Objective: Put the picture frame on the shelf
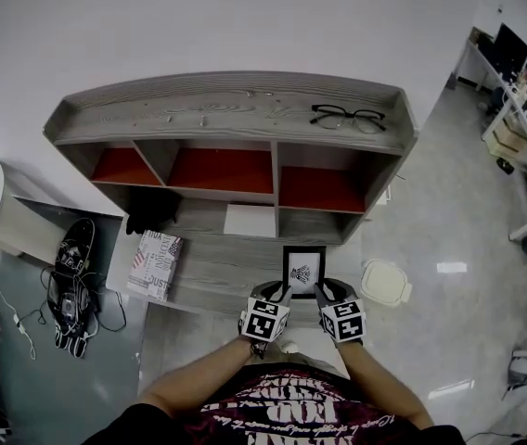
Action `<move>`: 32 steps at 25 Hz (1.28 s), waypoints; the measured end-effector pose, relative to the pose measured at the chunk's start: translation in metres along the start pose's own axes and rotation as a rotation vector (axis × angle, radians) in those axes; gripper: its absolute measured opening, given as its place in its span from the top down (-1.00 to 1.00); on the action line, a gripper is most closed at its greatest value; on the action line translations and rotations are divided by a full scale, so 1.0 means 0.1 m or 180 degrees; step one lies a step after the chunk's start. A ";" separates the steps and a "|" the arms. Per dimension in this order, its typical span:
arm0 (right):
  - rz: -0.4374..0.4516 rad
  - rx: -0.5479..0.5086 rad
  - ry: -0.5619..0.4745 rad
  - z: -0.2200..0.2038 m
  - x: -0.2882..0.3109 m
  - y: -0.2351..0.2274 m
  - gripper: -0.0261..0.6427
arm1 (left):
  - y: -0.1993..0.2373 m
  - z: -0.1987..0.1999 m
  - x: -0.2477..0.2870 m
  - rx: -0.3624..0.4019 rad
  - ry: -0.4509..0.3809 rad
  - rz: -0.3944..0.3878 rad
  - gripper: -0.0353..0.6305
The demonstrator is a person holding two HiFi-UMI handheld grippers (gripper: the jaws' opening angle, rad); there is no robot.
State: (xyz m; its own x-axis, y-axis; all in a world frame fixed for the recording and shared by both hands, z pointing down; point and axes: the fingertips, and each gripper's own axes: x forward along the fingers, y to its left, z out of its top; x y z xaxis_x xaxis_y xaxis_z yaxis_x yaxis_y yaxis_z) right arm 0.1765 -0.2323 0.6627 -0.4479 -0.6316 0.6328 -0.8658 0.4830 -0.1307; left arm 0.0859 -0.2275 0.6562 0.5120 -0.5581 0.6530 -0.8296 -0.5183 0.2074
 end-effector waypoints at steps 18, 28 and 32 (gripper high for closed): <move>-0.0261 -0.0013 -0.0390 0.95 0.06 -0.47 0.56 | 0.18 1.08 0.14 0.0219 -0.0447 -0.0143 0.61; -0.0463 0.0114 -0.0425 1.35 0.26 -0.82 0.57 | 0.35 1.57 0.41 0.0279 -0.0487 -0.0313 0.62; -0.0504 0.0219 -0.0429 1.45 0.34 -0.96 0.57 | 0.41 1.73 0.54 0.0184 -0.0487 -0.0384 0.62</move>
State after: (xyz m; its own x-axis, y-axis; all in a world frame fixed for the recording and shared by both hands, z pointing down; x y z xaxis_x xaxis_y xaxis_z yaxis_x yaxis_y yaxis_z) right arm 0.2121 -0.3882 0.5858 -0.3268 -0.7740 0.5423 -0.9389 0.3316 -0.0924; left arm 0.1182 -0.3907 0.5743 0.6384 -0.5793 0.5068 -0.7483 -0.6212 0.2325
